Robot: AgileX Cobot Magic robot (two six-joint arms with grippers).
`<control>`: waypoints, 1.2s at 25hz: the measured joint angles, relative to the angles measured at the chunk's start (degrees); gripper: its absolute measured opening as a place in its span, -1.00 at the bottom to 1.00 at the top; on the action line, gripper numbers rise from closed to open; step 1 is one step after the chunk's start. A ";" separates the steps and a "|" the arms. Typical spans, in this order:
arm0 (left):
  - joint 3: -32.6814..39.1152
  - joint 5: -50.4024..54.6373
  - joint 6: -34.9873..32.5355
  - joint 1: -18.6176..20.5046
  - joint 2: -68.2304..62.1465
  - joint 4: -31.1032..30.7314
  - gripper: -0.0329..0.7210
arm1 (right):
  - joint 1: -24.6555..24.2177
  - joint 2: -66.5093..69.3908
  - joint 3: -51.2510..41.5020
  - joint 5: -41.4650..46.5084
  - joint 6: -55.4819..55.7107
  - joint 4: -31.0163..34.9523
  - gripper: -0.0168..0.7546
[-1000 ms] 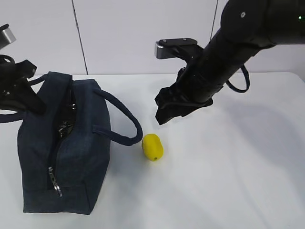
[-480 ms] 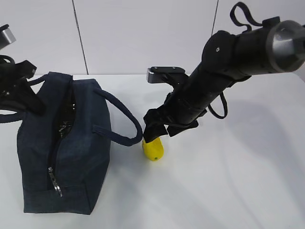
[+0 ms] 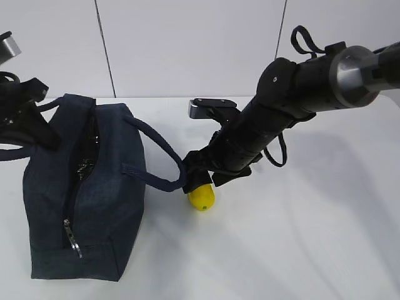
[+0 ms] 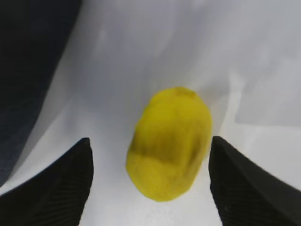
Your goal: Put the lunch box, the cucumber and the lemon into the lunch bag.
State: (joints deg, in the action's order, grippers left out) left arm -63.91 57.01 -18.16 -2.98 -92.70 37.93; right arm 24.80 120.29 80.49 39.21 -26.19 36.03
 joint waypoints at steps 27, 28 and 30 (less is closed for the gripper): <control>0.00 0.00 0.02 0.00 0.00 0.00 -0.92 | 0.00 3.08 0.34 -3.72 -1.48 2.85 0.21; 0.00 0.00 0.02 0.00 0.00 0.00 -0.92 | 0.00 3.08 0.34 -3.72 -1.48 2.95 0.13; 0.00 0.00 0.02 0.00 0.00 0.00 -0.92 | 0.00 3.08 0.49 -3.72 -1.48 3.06 0.00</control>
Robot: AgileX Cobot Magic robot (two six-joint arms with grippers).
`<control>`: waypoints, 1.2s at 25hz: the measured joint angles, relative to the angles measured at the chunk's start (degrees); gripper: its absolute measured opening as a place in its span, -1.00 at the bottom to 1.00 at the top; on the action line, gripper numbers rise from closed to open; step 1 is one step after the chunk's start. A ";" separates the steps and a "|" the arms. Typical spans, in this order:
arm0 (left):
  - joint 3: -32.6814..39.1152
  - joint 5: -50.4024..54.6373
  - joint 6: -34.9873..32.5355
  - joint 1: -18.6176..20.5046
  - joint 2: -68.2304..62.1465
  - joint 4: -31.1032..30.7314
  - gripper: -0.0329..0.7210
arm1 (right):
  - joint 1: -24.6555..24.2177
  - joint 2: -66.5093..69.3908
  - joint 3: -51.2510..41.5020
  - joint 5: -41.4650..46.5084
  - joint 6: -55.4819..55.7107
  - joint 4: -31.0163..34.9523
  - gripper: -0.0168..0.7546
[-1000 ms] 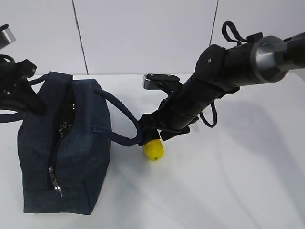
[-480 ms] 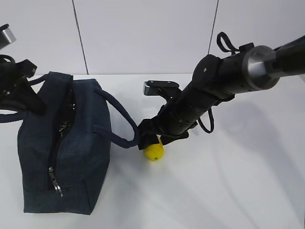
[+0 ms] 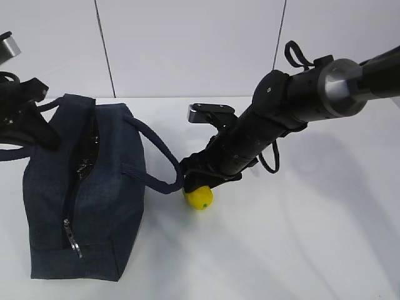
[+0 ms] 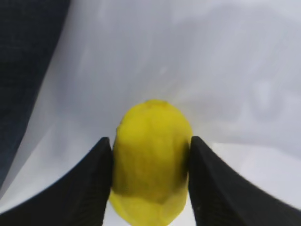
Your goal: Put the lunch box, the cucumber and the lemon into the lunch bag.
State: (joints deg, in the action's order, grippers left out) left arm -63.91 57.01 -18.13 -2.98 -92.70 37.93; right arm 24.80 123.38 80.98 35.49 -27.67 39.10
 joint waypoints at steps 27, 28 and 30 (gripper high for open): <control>0.00 1.02 0.00 0.00 0.00 2.21 -0.92 | -5.55 -17.31 2.92 10.09 -8.14 14.78 -0.15; 0.00 1.27 0.10 0.00 0.00 2.30 -0.92 | -5.31 -17.31 2.92 10.99 -10.10 18.63 -0.15; 0.00 1.51 0.10 0.00 0.00 2.30 -0.92 | -4.52 -17.31 2.92 11.65 -14.81 25.37 -0.15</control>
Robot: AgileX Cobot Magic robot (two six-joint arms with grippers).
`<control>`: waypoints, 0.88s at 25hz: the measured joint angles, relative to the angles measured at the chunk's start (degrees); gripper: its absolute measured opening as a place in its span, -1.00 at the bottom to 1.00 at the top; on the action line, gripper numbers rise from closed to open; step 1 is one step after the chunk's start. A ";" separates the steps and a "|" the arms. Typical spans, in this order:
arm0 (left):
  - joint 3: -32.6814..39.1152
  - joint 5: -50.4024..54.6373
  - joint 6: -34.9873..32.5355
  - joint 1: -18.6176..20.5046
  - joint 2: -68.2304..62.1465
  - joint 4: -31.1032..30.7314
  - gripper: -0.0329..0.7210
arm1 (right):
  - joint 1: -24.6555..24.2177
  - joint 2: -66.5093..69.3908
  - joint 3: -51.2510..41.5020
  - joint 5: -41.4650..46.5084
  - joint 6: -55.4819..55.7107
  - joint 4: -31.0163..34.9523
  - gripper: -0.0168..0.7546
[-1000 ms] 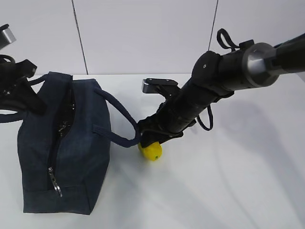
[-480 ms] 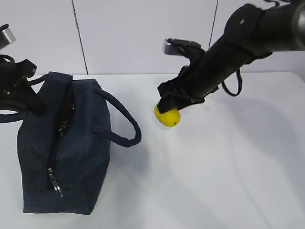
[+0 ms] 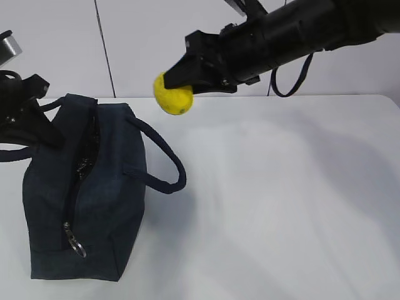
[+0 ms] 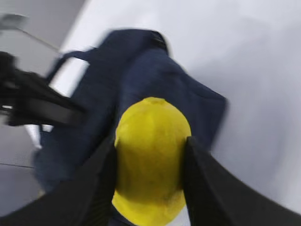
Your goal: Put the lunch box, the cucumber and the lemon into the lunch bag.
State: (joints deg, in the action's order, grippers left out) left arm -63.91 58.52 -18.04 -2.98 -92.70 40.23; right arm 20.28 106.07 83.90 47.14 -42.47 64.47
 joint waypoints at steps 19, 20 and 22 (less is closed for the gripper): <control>0.00 4.30 -4.23 0.00 0.00 7.21 -0.92 | 11.01 8.19 0.00 -8.59 -16.26 10.20 -0.16; 0.00 4.32 -4.37 0.00 0.00 7.58 -0.92 | 11.01 8.83 0.00 -8.59 -16.49 10.20 -0.16; 0.00 4.42 -4.93 0.00 0.00 8.59 -0.92 | 11.01 9.79 0.00 -8.59 -17.20 10.30 -0.16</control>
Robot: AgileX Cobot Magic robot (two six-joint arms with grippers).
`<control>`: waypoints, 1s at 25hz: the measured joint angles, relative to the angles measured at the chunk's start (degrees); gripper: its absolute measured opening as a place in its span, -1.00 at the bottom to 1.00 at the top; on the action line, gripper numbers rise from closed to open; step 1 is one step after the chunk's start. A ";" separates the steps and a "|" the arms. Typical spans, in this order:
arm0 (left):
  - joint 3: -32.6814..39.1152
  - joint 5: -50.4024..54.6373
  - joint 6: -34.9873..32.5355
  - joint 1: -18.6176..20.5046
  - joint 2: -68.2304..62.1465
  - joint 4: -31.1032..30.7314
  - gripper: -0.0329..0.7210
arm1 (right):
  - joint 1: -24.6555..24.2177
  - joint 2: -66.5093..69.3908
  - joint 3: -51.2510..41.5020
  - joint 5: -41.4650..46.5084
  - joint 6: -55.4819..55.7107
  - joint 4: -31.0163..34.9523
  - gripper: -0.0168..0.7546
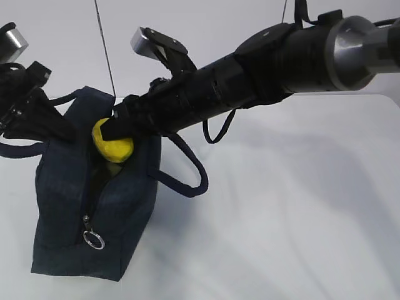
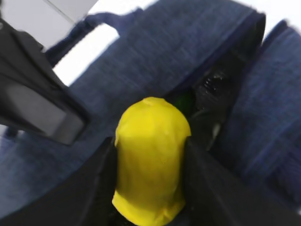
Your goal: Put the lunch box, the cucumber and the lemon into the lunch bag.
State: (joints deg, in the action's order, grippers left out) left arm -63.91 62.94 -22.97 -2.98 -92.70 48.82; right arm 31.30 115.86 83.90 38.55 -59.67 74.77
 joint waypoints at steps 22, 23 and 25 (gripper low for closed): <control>0.00 0.43 -1.26 0.00 0.00 1.84 -0.92 | 0.00 1.71 3.55 7.98 -5.93 -4.12 0.22; 0.00 0.43 -1.26 0.00 0.00 1.84 -0.92 | 0.00 1.59 4.56 9.06 -4.91 -5.78 0.22; 0.00 0.43 -1.26 0.00 0.00 1.28 -0.92 | -0.23 0.91 6.68 11.18 -1.71 -10.02 0.22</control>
State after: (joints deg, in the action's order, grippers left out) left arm -63.91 63.37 -24.23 -2.98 -92.70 50.11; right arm 31.06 116.77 90.58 49.73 -61.38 64.75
